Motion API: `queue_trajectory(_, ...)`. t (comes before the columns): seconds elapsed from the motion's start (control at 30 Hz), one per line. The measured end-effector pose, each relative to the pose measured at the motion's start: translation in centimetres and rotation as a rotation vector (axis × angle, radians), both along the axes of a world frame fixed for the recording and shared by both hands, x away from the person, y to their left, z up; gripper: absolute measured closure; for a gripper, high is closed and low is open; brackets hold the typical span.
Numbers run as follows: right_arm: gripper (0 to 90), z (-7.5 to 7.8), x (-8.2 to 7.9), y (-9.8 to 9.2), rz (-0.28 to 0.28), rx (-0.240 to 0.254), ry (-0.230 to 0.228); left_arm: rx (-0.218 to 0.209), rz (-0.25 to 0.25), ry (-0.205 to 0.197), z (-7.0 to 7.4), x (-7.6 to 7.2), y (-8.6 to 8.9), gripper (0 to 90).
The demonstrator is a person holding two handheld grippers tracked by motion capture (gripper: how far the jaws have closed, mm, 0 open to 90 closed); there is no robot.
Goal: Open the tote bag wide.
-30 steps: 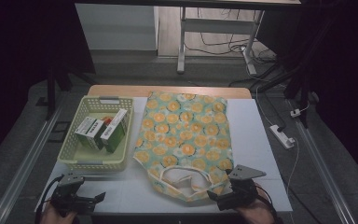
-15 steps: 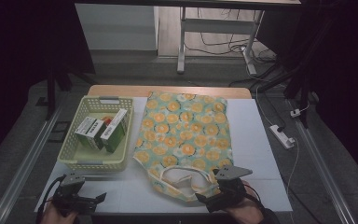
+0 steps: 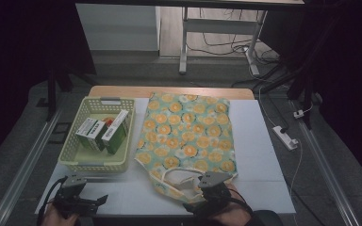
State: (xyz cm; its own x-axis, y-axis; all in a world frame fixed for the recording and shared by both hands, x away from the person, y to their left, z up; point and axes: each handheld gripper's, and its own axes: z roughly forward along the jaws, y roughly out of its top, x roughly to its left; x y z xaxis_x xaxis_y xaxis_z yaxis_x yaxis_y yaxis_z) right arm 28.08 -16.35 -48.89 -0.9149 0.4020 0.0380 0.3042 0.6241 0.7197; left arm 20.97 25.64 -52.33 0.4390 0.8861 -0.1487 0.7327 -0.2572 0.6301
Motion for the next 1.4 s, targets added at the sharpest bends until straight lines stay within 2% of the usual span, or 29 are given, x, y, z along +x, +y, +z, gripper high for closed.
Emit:
queue_trajectory(0.07,0.0,-0.2,-0.3,0.8,0.033,0.0,0.011,-0.001,0.0,0.0,0.0,0.0,0.0,0.0)
queue_trajectory(0.33,0.0,-1.3,-0.4,2.1,0.073,-0.035,0.03,0.002,0.001,0.002,0.0,0.0,0.0,0.0)
queue_trajectory(0.43,6.7,-1.8,-0.1,2.2,0.082,-0.052,0.036,0.003,-0.001,0.003,0.0,0.0,0.0,0.0)
queue_trajectory(0.47,14.4,-2.2,0.1,2.3,0.093,-0.073,0.045,0.004,-0.001,0.005,0.0,0.0,0.0,0.0)
queue_trajectory(0.57,28.1,-2.7,0.2,2.3,0.1,-0.116,0.046,0.006,-0.001,0.005,0.0,0.0,-0.1,0.0)
queue_trajectory(0.6,28.1,-2.7,0.2,2.3,0.1,-0.116,0.046,0.006,-0.002,0.005,0.0,0.0,-0.1,0.0)
queue_trajectory(0.63,38.3,-2.8,0.3,2.1,0.103,-0.13,0.044,0.007,-0.002,0.005,0.0,0.1,-0.1,0.0)
queue_trajectory(0.67,44.5,-2.8,0.3,2.1,0.109,-0.139,0.042,0.007,-0.002,0.006,0.0,0.1,-0.1,0.0)
queue_trajectory(0.7,44.5,-2.8,0.3,2.1,0.109,-0.139,0.042,0.007,-0.002,0.006,0.0,0.1,-0.1,0.0)
queue_trajectory(0.73,49.1,-2.8,0.3,2.1,0.115,-0.155,0.04,0.007,-0.001,0.006,0.0,0.1,-0.1,0.0)
queue_trajectory(0.77,55.1,-2.9,0.3,2.1,0.116,-0.167,0.035,0.007,-0.002,0.006,0.0,0.1,-0.1,0.0)
queue_trajectory(0.8,68.7,-2.8,0.3,2.1,0.108,-0.184,0.02,0.007,-0.002,0.007,0.0,0.1,-0.1,0.0)
queue_trajectory(0.9,85.6,-2.7,0.6,1.9,0.114,-0.189,0.025,0.007,-0.003,0.007,0.0,0.1,-0.1,0.0)
queue_trajectory(1.0,88.3,-2.6,0.8,1.8,0.11,-0.187,0.039,0.006,-0.002,0.007,0.0,0.1,-0.1,0.0)
queue_trajectory(1.13,89.0,-1.6,0.9,1.6,0.111,-0.142,0.069,0.006,-0.001,0.008,0.0,0.1,-0.1,0.0)
queue_trajectory(1.33,89.0,0.2,1.6,1.2,0.121,-0.09,0.048,0.003,0.0,0.008,0.0,0.1,-0.1,0.0)
queue_trajectory(1.4,89.0,0.7,2.1,1.1,0.113,-0.073,0.055,0.003,0.0,0.009,0.0,0.1,-0.1,0.0)
